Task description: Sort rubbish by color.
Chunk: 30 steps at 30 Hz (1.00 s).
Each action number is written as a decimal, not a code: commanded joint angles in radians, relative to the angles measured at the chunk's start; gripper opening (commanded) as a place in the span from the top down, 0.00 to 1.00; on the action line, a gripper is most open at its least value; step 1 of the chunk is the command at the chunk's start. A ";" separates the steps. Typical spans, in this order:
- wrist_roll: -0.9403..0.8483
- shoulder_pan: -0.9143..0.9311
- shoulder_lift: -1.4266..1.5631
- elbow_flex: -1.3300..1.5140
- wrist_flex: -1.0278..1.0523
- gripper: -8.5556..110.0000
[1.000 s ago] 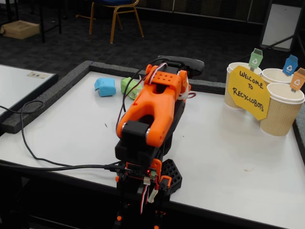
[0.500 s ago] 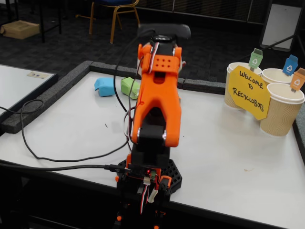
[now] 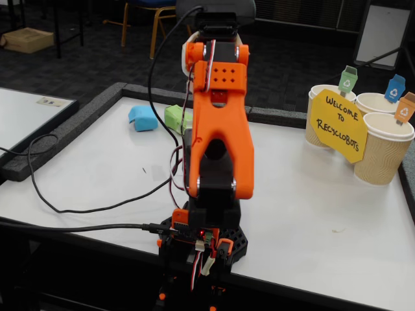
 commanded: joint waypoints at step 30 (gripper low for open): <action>0.009 0.110 -0.907 -0.492 -0.051 0.93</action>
